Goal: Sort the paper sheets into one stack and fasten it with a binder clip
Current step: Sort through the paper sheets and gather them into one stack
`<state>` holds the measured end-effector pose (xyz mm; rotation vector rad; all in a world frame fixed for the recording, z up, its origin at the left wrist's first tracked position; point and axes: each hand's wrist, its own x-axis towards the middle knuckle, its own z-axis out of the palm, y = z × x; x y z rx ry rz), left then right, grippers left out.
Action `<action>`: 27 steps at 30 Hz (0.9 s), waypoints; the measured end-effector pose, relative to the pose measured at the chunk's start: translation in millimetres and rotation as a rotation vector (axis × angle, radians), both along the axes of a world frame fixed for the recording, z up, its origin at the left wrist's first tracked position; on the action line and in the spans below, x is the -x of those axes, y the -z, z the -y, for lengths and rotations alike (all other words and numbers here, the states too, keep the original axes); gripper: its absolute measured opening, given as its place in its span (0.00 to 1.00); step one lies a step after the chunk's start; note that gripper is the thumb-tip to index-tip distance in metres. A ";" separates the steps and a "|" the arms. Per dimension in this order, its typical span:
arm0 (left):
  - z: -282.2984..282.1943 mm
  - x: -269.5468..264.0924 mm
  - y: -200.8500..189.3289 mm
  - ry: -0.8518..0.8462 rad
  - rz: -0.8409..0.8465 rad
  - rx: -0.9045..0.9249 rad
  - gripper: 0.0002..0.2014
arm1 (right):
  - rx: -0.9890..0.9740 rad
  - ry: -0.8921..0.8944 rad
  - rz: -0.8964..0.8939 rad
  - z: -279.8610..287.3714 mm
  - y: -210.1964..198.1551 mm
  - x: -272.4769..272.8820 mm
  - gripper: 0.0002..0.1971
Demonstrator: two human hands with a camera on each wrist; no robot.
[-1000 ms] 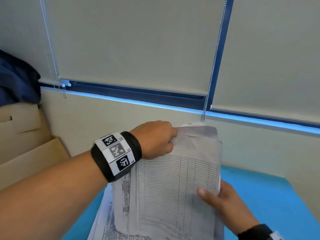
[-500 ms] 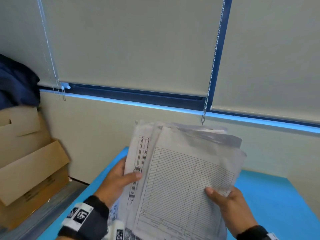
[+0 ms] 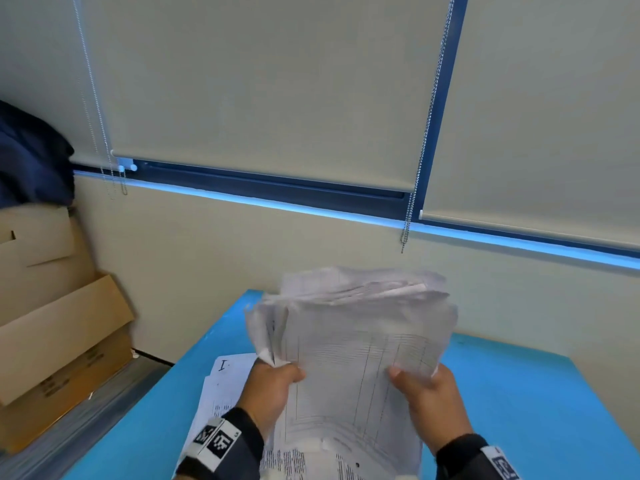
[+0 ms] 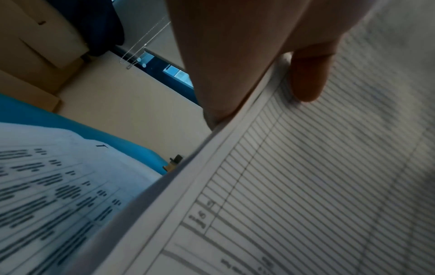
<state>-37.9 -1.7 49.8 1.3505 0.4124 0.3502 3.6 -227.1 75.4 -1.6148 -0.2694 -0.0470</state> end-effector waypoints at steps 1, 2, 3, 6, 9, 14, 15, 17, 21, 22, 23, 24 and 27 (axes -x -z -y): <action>-0.3 -1.2 -0.1 0.002 -0.020 -0.038 0.24 | 0.012 0.054 -0.015 -1.2 2.9 -2.0 0.07; -3.2 -3.3 -1.0 -0.004 -0.013 -0.076 0.26 | -0.011 0.102 -0.027 -1.3 3.7 -5.0 0.06; -8.2 -4.2 -2.5 -0.020 -0.012 -0.106 0.29 | -0.055 0.136 -0.040 -0.7 2.9 -7.2 0.06; -23.9 -0.2 -0.3 -0.185 -0.079 -0.176 0.49 | -0.356 0.167 -0.145 2.5 -4.9 -10.8 0.07; -19.9 12.7 9.0 -0.081 -0.083 0.028 0.59 | -0.693 0.114 -0.271 -2.6 -8.4 -10.0 0.09; -2.5 25.8 -0.7 0.163 0.144 0.466 0.34 | -0.857 0.024 -0.386 -17.1 11.4 -7.8 0.14; -8.0 25.2 -3.7 0.137 0.171 0.436 0.35 | -0.861 -0.004 -0.399 -14.5 15.7 -7.2 0.16; -22.6 27.0 -15.0 0.048 0.156 0.289 0.30 | -0.867 -0.037 -0.397 1.4 24.5 -8.3 0.17; -57.6 37.6 -27.3 0.048 0.053 0.033 0.14 | -0.680 -0.019 -0.364 48.6 37.3 -16.7 0.20; -63.0 41.0 -27.9 0.058 0.020 -0.024 0.13 | -0.563 -0.022 -0.351 56.3 38.4 -18.7 0.19; -65.8 43.0 -27.8 0.064 -0.007 -0.063 0.12 | -0.431 -0.029 -0.339 60.7 37.9 -20.5 0.19; -66.2 44.7 -27.7 0.065 -0.033 -0.093 0.11 | -0.314 -0.035 -0.325 62.1 36.9 -22.2 0.20; -56.3 45.0 -26.0 0.067 -0.050 -0.159 0.09 | -0.072 0.018 -0.228 57.5 33.8 -26.0 0.14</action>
